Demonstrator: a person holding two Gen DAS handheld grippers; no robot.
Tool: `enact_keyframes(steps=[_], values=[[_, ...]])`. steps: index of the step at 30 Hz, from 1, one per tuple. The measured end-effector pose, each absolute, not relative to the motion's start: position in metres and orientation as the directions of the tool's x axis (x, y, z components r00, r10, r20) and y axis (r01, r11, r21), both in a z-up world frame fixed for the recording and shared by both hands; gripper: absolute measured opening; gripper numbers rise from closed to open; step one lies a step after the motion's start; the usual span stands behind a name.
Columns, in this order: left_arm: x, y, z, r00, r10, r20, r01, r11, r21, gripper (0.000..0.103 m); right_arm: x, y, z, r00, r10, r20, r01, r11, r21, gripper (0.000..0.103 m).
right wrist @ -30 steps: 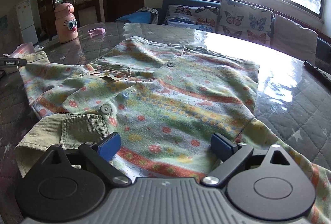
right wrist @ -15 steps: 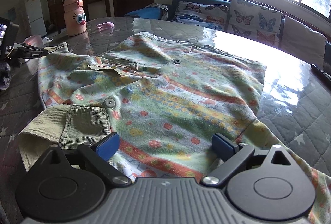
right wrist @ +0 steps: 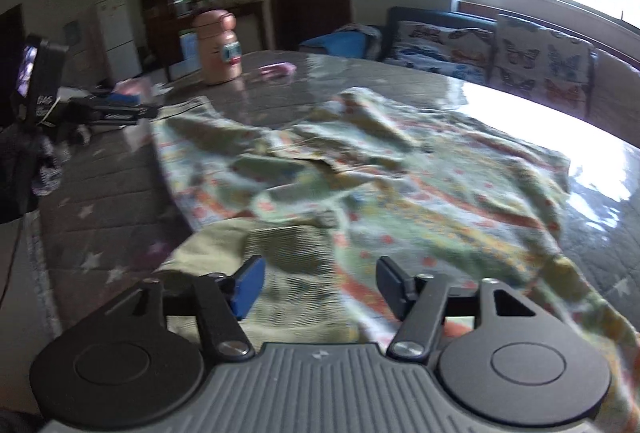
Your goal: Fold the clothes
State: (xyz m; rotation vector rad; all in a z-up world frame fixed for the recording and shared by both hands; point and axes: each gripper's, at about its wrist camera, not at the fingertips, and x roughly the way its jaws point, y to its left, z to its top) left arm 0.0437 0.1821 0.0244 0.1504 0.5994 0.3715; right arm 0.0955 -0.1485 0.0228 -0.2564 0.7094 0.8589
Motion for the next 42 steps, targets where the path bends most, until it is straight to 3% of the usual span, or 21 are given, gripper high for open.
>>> enact_keyframes(steps=[2,11,18,28,32,35,42], values=[[0.043,0.162,0.025,0.786,0.313,-0.533,-0.228,0.949,0.219,0.044,0.087,-0.140,0.020,0.422,0.606,-0.674,-0.793,0.607,0.050,0.044],[0.064,0.084,0.014,0.828,0.072,-0.556,0.045,0.980,0.193,0.043,0.071,-0.133,0.016,0.417,0.598,-0.685,-0.806,0.591,0.025,0.006],[0.058,0.041,-0.005,0.814,-0.034,-0.580,0.200,0.954,0.224,0.041,0.078,-0.159,0.042,0.494,0.621,-0.608,-0.746,0.662,0.070,0.005],[0.034,0.019,-0.004,0.859,-0.023,-0.511,0.222,0.917,0.332,0.041,0.088,-0.176,0.048,0.513,0.640,-0.571,-0.701,0.697,0.151,0.005],[0.027,0.005,-0.011,0.847,-0.082,-0.525,0.308,0.881,0.359,0.041,0.086,-0.176,0.052,0.518,0.651,-0.554,-0.703,0.693,0.157,0.005],[0.020,-0.007,-0.019,0.855,-0.091,-0.511,0.338,0.845,0.415,0.040,0.085,-0.174,0.053,0.516,0.653,-0.554,-0.708,0.689,0.153,0.005],[0.016,-0.007,-0.017,0.844,-0.139,-0.517,0.379,0.837,0.394,0.042,0.078,-0.148,0.030,0.442,0.646,-0.622,-0.766,0.633,0.113,0.006]])
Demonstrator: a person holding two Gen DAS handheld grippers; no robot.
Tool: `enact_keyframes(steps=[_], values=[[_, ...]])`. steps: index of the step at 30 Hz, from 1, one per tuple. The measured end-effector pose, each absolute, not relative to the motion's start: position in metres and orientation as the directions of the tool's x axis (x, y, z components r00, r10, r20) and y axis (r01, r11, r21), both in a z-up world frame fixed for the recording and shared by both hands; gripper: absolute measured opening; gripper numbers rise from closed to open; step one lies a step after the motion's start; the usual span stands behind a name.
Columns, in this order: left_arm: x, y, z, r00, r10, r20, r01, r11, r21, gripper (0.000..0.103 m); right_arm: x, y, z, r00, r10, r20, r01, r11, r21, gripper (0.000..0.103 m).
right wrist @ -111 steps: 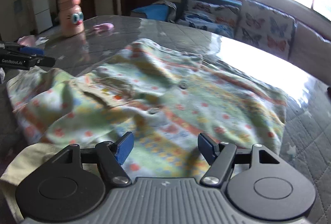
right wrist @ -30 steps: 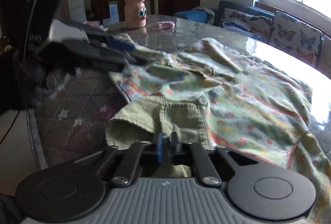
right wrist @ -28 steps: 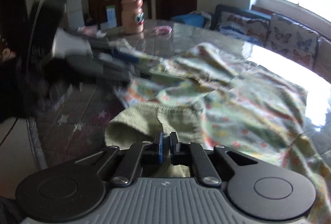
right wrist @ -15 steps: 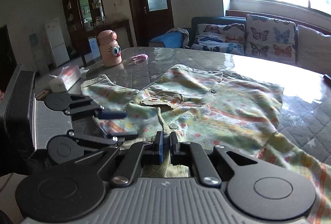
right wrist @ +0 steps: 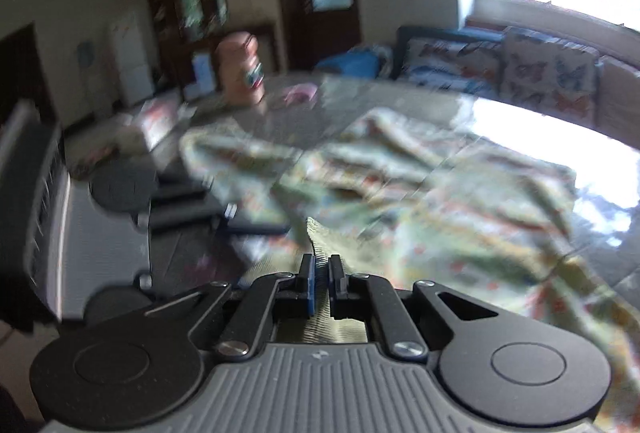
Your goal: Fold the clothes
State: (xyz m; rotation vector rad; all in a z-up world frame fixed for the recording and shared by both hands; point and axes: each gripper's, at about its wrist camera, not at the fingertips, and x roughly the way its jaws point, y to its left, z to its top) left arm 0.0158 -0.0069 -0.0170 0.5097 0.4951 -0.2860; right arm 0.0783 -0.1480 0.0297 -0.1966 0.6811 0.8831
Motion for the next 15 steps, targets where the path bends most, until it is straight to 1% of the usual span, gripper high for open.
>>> enact_keyframes(steps=[2,4,6,8,11,13,15], values=[[0.015,-0.002,-0.015,0.839,-0.149,-0.523,0.382,0.846,0.373,0.042,0.077,-0.142,0.021,0.407,0.639,-0.653,-0.783,0.612,0.111,0.009],[0.013,0.006,-0.011,0.837,-0.156,-0.525,0.380,0.855,0.352,0.044,0.075,-0.141,0.019,0.398,0.639,-0.659,-0.787,0.606,0.113,0.012],[0.010,0.014,-0.006,0.836,-0.163,-0.524,0.377,0.864,0.334,0.046,0.074,-0.145,0.024,0.400,0.652,-0.644,-0.785,0.607,0.127,0.013],[0.010,0.022,0.000,0.839,-0.160,-0.520,0.363,0.877,0.316,0.047,0.076,-0.150,0.031,0.417,0.664,-0.621,-0.775,0.617,0.139,0.020],[0.012,0.030,0.010,0.848,-0.146,-0.509,0.330,0.898,0.292,0.047,0.086,-0.155,0.036,0.478,0.647,-0.595,-0.736,0.664,0.131,0.021],[0.017,0.031,0.016,0.853,-0.136,-0.504,0.303,0.915,0.265,0.047,0.093,-0.153,0.030,0.488,0.630,-0.604,-0.725,0.678,0.121,0.021],[0.026,0.029,0.022,0.854,-0.135,-0.502,0.286,0.929,0.236,0.047,0.097,-0.147,0.019,0.470,0.613,-0.636,-0.732,0.673,0.108,0.021]])
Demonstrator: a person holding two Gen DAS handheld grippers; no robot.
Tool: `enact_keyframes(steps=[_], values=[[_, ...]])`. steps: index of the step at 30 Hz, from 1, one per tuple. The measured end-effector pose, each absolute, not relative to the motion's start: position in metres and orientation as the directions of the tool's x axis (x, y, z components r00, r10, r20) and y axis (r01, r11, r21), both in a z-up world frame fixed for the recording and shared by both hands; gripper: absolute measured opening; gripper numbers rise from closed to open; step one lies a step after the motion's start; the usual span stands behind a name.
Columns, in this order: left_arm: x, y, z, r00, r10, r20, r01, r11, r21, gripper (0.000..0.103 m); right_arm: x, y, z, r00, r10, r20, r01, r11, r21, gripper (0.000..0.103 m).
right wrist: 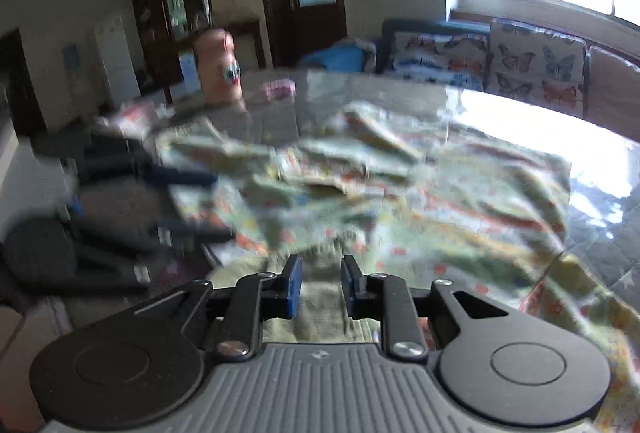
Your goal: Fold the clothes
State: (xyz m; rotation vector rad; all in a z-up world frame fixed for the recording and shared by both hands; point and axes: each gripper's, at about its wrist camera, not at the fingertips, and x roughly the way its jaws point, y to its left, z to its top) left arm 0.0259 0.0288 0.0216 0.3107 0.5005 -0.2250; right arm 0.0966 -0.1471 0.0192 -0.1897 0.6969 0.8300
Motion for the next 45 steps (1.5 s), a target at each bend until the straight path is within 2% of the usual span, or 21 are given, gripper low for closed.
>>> enact_keyframes(steps=[3,7,10,13,17,23,31,45], values=[[0.041,0.022,0.027,0.852,-0.143,-0.503,0.271,0.943,0.191,0.047,0.089,-0.146,0.013,0.456,0.607,-0.651,-0.748,0.657,0.089,0.024],[0.064,0.010,0.027,0.839,-0.159,-0.521,0.261,0.957,0.128,0.047,0.079,-0.161,0.018,0.467,0.616,-0.634,-0.742,0.663,0.097,0.042],[0.072,-0.001,0.022,0.823,-0.184,-0.537,0.280,0.954,0.102,0.047,0.076,-0.188,0.026,0.524,0.593,-0.611,-0.696,0.712,0.094,0.044],[0.073,-0.015,0.014,0.812,-0.204,-0.547,0.316,0.941,0.120,0.047,0.083,-0.223,0.027,0.607,0.517,-0.604,-0.597,0.798,0.082,0.053],[0.067,-0.027,0.001,0.792,-0.227,-0.567,0.365,0.920,0.143,0.047,0.101,-0.279,0.020,0.721,0.340,-0.604,-0.399,0.916,0.040,0.053],[0.061,-0.030,-0.008,0.782,-0.228,-0.579,0.387,0.908,0.164,0.047,0.134,-0.347,0.006,0.780,0.111,-0.616,-0.129,0.992,0.017,0.053],[0.061,-0.030,-0.009,0.775,-0.238,-0.585,0.397,0.904,0.158,0.047,0.162,-0.364,-0.011,0.783,0.027,-0.621,-0.054,0.998,-0.024,0.054],[0.056,-0.027,-0.011,0.774,-0.246,-0.583,0.397,0.906,0.145,0.047,0.174,-0.367,-0.006,0.794,0.025,-0.607,-0.057,0.998,-0.034,0.056]])
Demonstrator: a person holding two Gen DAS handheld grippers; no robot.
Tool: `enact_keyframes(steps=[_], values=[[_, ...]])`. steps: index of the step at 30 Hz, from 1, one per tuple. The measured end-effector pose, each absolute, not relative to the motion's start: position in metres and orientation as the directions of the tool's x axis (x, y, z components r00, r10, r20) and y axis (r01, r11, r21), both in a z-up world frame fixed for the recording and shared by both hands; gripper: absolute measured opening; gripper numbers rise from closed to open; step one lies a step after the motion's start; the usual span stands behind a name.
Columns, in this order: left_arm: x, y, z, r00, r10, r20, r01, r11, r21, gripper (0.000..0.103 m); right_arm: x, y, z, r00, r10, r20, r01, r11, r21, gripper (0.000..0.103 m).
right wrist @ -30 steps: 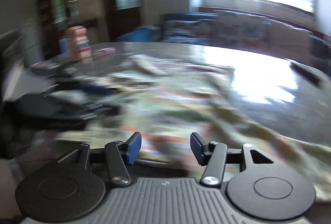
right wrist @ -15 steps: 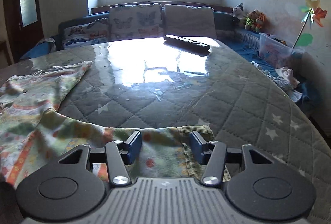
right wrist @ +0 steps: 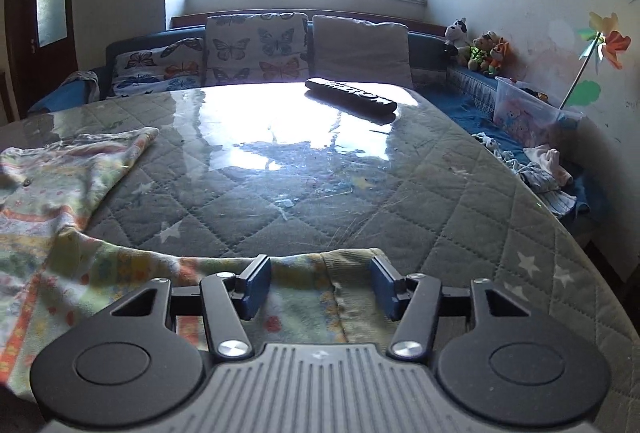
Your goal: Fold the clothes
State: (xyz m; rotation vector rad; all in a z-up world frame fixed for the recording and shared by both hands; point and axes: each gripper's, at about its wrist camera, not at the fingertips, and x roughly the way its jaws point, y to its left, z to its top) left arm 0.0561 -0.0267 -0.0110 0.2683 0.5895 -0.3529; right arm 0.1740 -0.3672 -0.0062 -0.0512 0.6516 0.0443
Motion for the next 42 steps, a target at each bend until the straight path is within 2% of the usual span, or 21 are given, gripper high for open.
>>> enact_keyframes(steps=[1,4,10,13,19,28,36,38,42], values=[[0.056,-0.027,-0.010,0.774,-0.247,-0.583,0.398,0.906,0.146,0.047,0.169,-0.365,-0.004,0.795,0.038,-0.606,-0.071,0.997,-0.030,0.057],[0.055,-0.028,-0.010,0.775,-0.247,-0.582,0.399,0.905,0.148,0.048,0.149,-0.351,0.005,0.799,0.100,-0.593,-0.144,0.989,-0.028,0.070],[0.056,-0.027,-0.011,0.777,-0.245,-0.580,0.396,0.906,0.147,0.049,0.133,-0.344,-0.007,0.770,0.117,-0.627,-0.163,0.987,-0.016,0.071],[0.056,-0.026,-0.011,0.778,-0.243,-0.579,0.391,0.909,0.143,0.051,0.134,-0.356,-0.012,0.772,0.090,-0.629,-0.117,0.993,-0.002,0.079],[0.057,-0.024,-0.010,0.778,-0.240,-0.581,0.381,0.915,0.132,0.055,0.132,-0.353,0.000,0.782,0.094,-0.617,-0.116,0.993,0.005,0.083],[0.059,0.003,0.006,0.810,-0.199,-0.552,0.303,0.948,0.103,0.057,0.148,-0.289,0.024,0.762,0.257,-0.594,-0.325,0.946,-0.007,0.084],[0.063,0.019,-0.009,0.786,-0.192,-0.588,0.280,0.958,0.062,0.058,0.194,-0.193,0.044,0.689,0.384,-0.615,-0.538,0.839,-0.079,0.084],[0.063,0.021,-0.010,0.783,-0.201,-0.589,0.280,0.959,0.046,0.059,0.205,-0.166,0.046,0.669,0.408,-0.621,-0.582,0.808,-0.096,0.090],[0.066,0.025,-0.011,0.773,-0.215,-0.597,0.274,0.962,0.008,0.061,0.231,-0.106,0.042,0.625,0.459,-0.632,-0.663,0.739,-0.119,0.091]])
